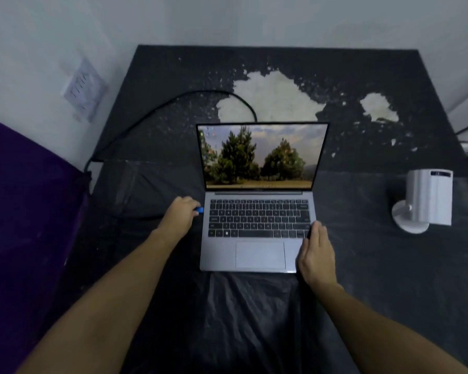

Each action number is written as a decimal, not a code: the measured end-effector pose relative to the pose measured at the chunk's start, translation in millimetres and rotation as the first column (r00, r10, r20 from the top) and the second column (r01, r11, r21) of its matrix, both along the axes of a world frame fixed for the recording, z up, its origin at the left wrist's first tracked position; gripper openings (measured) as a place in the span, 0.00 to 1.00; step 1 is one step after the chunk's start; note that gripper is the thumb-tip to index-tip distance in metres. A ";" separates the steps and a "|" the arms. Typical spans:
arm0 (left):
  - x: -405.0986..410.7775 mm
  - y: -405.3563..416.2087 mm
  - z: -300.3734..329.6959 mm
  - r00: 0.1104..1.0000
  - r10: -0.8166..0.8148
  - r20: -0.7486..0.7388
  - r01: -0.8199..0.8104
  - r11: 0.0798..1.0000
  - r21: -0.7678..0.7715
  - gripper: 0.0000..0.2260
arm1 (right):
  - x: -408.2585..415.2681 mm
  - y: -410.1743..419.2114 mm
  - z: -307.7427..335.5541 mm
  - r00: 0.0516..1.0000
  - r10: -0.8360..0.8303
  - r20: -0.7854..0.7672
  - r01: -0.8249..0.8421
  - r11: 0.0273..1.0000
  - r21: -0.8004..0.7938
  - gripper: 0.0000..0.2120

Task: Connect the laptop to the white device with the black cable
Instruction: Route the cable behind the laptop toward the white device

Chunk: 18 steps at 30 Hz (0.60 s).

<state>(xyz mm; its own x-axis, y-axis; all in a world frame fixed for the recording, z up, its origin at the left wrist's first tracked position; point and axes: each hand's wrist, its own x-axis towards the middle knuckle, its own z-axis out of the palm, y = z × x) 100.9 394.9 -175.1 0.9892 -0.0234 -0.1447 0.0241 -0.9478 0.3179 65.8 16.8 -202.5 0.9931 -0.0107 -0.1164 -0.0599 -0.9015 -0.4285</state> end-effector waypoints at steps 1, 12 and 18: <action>2.4 -2.9 6.6 0.997 0.014 -0.073 -0.009 0.998 0.070 0.11 | 2.3 0.1 7.5 1.000 0.015 -0.014 -0.015 1.000 -0.015 0.21; 73.6 -66.6 137.1 0.979 0.187 0.082 -0.185 0.982 -0.034 0.10 | 123.9 42.5 161.3 0.946 0.272 0.176 -0.279 0.960 0.014 0.19; 151.8 -85.9 185.0 0.950 0.134 0.281 -0.111 0.989 -0.095 0.08 | 208.4 84.4 219.4 0.894 0.341 0.290 -0.358 0.934 0.004 0.15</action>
